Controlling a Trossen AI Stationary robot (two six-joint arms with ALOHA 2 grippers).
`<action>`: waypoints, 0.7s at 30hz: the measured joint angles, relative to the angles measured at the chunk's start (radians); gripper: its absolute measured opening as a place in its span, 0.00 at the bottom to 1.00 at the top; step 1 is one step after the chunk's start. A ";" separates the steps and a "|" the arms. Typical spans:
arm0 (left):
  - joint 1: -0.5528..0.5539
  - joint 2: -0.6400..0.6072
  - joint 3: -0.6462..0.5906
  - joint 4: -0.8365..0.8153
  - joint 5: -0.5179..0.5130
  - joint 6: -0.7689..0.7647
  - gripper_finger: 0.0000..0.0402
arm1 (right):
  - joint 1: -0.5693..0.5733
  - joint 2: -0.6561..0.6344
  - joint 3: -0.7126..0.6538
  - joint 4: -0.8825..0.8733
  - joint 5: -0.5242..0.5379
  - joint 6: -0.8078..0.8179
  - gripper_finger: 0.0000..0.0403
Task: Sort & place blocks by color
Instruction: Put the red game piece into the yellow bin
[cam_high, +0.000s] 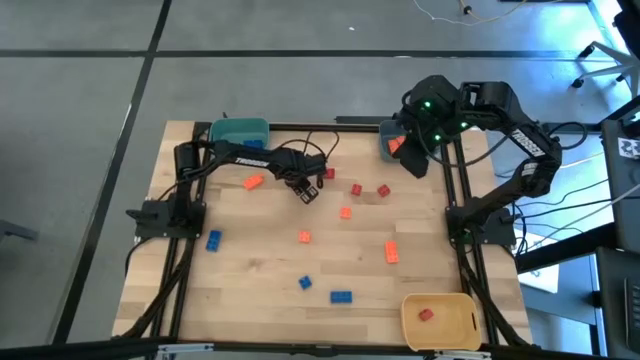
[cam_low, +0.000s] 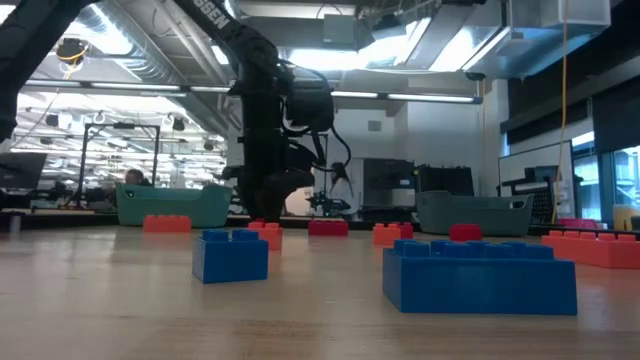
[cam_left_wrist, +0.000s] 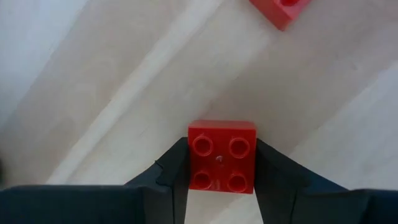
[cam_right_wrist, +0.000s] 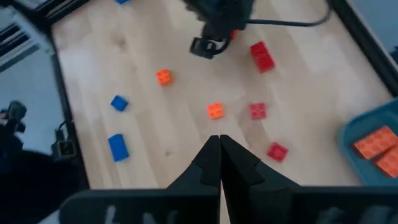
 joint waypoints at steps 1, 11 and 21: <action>-0.006 0.000 0.014 -0.016 0.014 0.011 0.31 | 0.010 -0.003 0.000 -0.001 -0.004 -0.010 0.00; -0.102 -0.001 0.223 -0.136 0.068 0.167 0.31 | 0.137 -0.047 0.000 -0.003 -0.052 -0.042 0.00; -0.252 -0.002 0.475 -0.258 0.067 0.344 0.31 | 0.324 -0.140 0.000 -0.005 -0.076 0.084 0.00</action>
